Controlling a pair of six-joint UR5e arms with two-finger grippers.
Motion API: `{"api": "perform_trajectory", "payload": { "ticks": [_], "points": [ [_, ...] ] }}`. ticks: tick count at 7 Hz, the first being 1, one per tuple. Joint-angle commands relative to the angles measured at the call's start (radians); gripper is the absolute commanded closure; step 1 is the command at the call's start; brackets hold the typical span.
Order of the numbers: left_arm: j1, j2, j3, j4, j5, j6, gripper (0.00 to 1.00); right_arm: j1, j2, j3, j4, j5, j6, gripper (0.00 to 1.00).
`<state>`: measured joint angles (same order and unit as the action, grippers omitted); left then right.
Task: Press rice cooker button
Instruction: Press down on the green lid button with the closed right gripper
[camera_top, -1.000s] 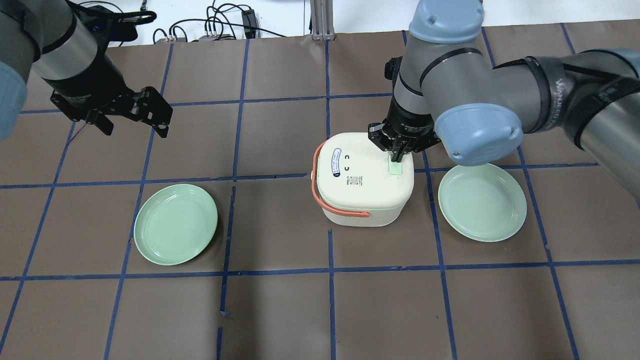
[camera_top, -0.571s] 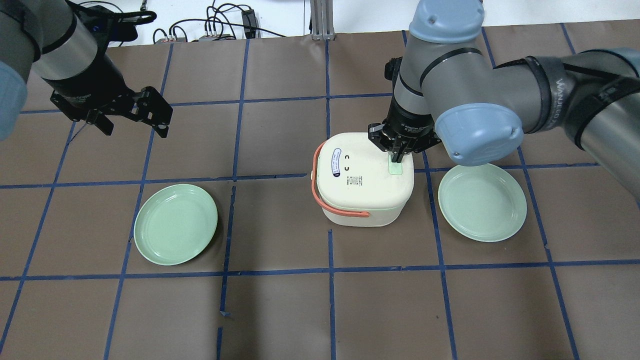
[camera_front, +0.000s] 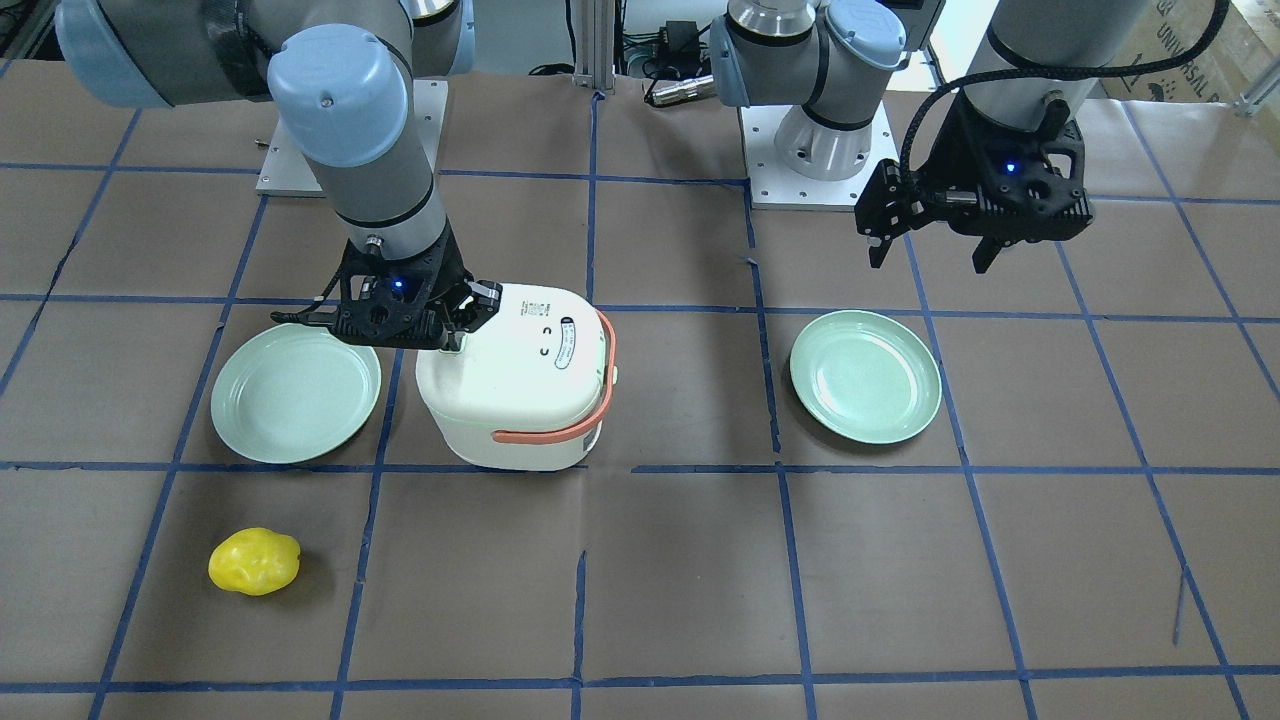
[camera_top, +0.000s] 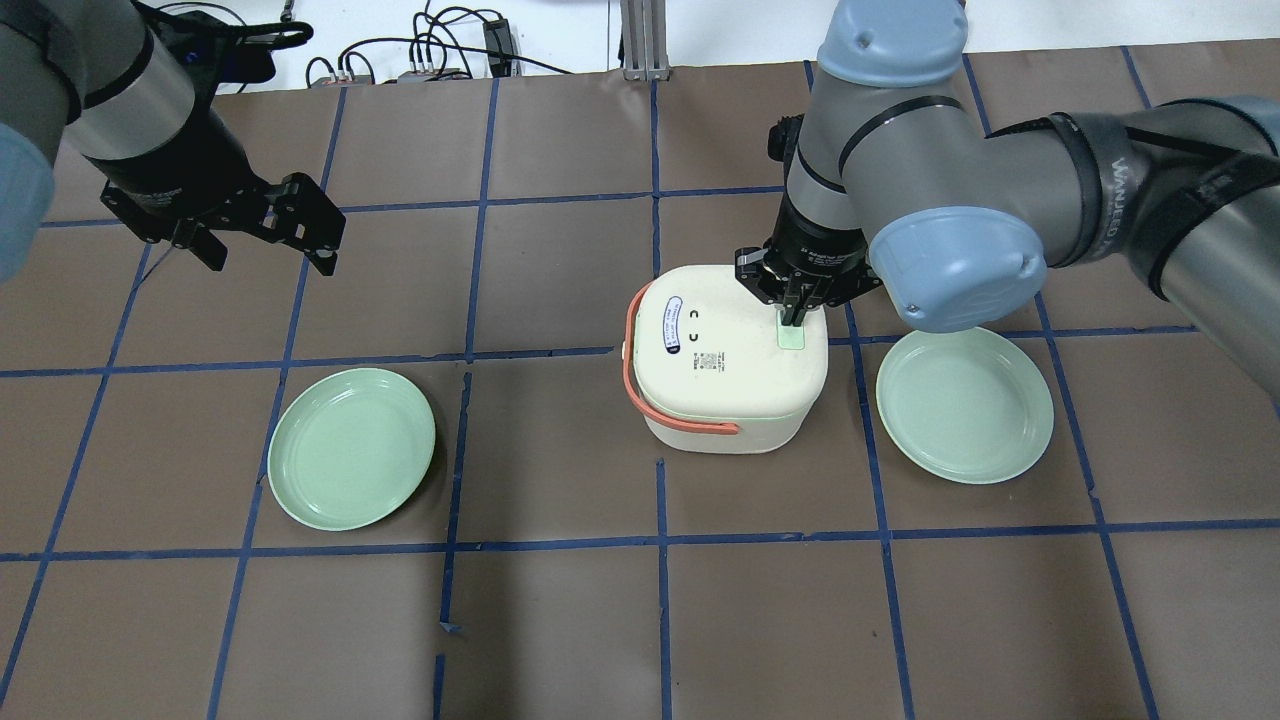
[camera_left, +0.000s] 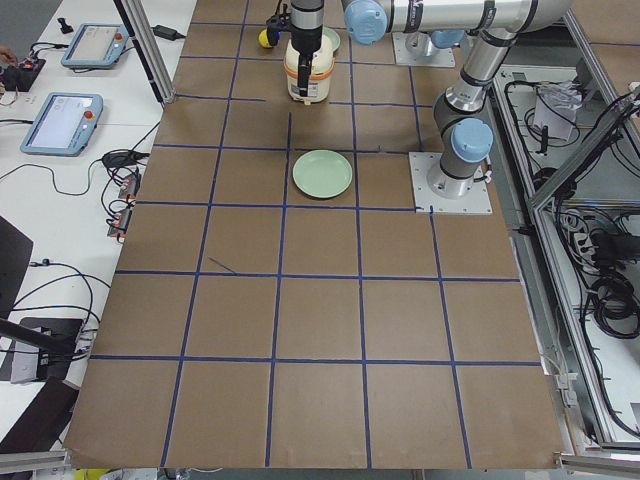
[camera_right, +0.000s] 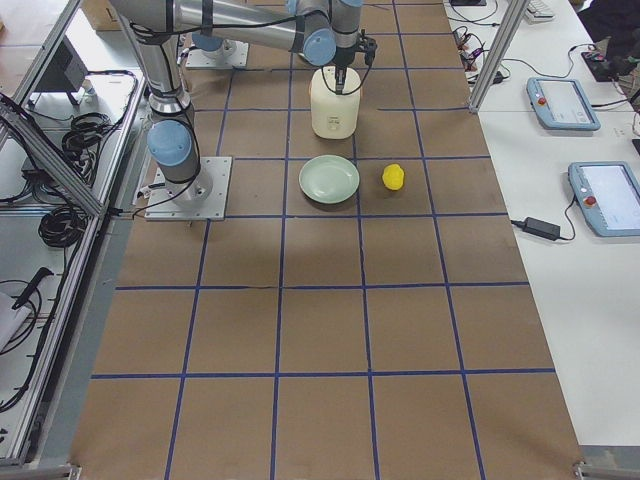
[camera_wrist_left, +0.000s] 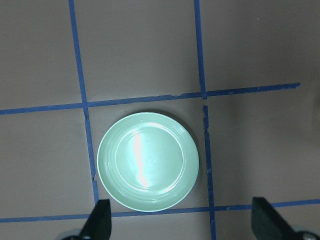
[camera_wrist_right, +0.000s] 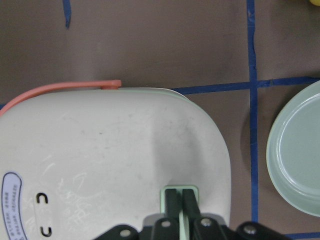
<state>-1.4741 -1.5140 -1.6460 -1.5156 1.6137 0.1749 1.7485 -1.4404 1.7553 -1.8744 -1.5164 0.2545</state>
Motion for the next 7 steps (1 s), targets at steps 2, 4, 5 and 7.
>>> {"api": "perform_trajectory", "payload": {
  "ticks": [2, 4, 5, 7],
  "points": [
    [0.000, 0.000, 0.000, 0.000, 0.000, 0.000, 0.00, 0.000, 0.000, 0.001, 0.001, 0.002, 0.000, 0.83],
    [0.000, 0.000, 0.000, 0.000, 0.000, 0.000, 0.00, 0.002, 0.000, 0.030, -0.005, -0.002, 0.000, 0.83],
    [0.000, 0.000, 0.000, 0.000, 0.000, 0.000, 0.00, 0.002, 0.000, 0.023, -0.006, -0.005, 0.002, 0.83],
    [0.000, 0.000, 0.000, 0.000, 0.000, 0.000, 0.00, 0.002, -0.011, -0.002, 0.004, -0.008, 0.003, 0.80]
  ]
}}
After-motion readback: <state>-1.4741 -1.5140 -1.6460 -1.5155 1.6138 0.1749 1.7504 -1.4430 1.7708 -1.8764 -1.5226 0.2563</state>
